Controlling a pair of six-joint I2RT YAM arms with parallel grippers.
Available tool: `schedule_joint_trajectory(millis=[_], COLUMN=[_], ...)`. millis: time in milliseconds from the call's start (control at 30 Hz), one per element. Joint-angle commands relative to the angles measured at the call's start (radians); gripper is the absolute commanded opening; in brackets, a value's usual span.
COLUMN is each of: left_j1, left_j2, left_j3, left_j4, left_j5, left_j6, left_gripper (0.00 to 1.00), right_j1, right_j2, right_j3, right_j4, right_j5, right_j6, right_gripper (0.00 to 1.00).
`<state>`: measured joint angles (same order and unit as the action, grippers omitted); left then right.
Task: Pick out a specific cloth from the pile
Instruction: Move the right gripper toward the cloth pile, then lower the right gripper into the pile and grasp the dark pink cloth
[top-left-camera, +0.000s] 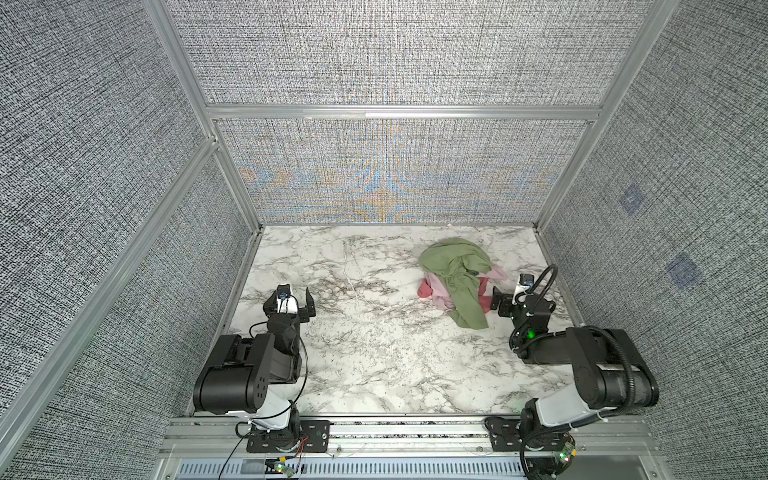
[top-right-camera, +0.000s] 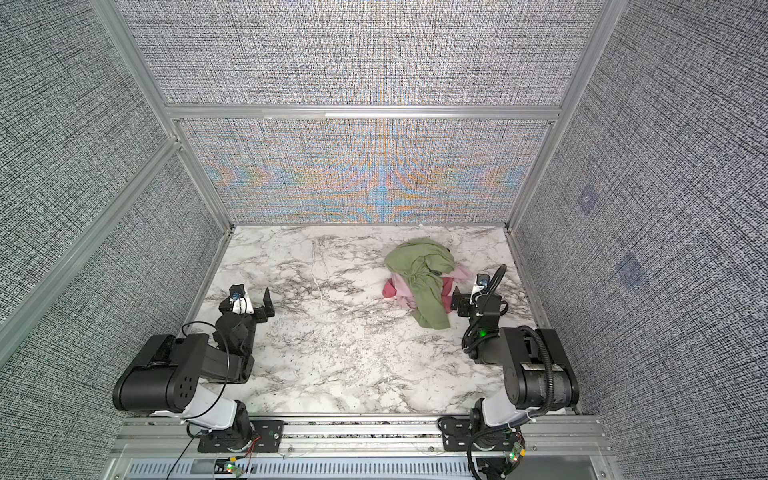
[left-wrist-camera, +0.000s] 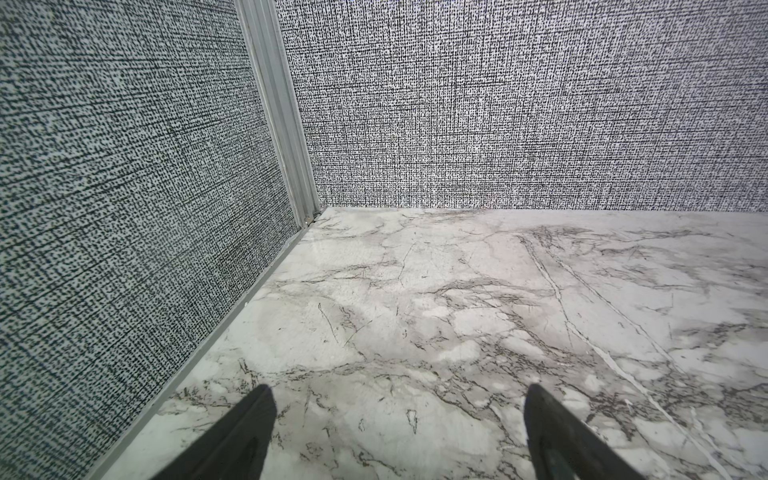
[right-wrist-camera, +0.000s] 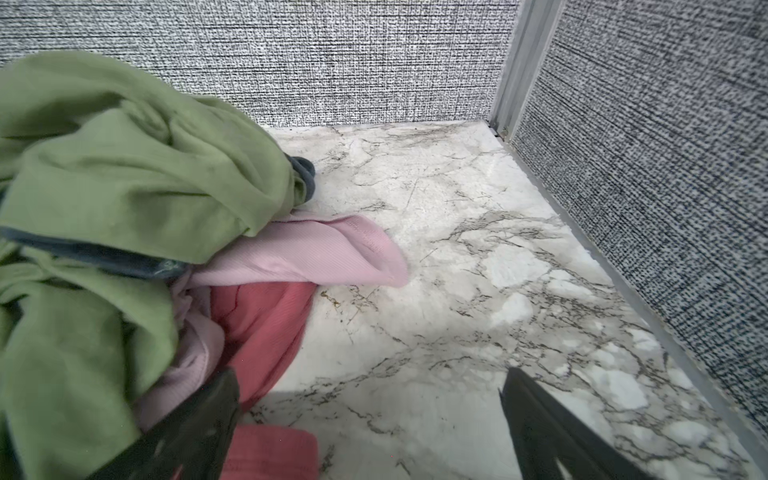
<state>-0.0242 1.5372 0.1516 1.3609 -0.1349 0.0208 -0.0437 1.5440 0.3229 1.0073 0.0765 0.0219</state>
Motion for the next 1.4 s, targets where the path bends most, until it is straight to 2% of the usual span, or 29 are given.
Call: schedule_joint_trajectory(millis=[0,100,233,367,500,667,767,900,1367], left_j1=[-0.003,-0.021,-0.05,-0.111,-0.182,-0.204,-0.206,-0.206,-0.206], left_j2=[-0.072,-0.292,-0.507,-0.537,-0.528,-0.532,-0.54,-0.553,-0.53], left_j3=[-0.005,0.013,0.133,0.24,0.317,0.334,0.339,0.344,0.345], left_j4=[-0.006,-0.212,-0.584,-0.807,-0.99,-1.083,-1.131,-1.164,-1.195], left_j5=[-0.054,-0.09,-0.051,-0.018,-0.025,0.004,0.006,0.013,0.041], left_j6=[-0.01,-0.003,-0.157,-0.251,-0.312,-0.38,-0.401,-0.397,-0.392], left_gripper=[0.89,0.86,0.81,0.78,0.76,0.76,0.75,0.76,0.76], right_j1=[0.016,0.086,0.207,0.384,0.499,0.628,0.657,0.671,0.671], right_j2=[-0.034,-0.193,-0.344,-0.347,-0.26,-0.068,0.062,0.191,0.391], right_j3=[-0.002,0.043,0.209,0.34,0.439,0.587,0.71,0.805,0.96], right_j4=[-0.003,-0.221,-0.622,-0.819,-0.911,-0.972,-1.049,-1.085,-1.179], right_j5=[-0.002,0.119,0.193,0.246,0.194,0.188,0.171,0.162,0.224], right_j6=[0.002,-0.035,0.024,0.039,0.14,0.154,0.173,0.182,0.176], right_gripper=[0.97,0.95,0.87,0.83,0.73,0.65,0.58,0.58,0.56])
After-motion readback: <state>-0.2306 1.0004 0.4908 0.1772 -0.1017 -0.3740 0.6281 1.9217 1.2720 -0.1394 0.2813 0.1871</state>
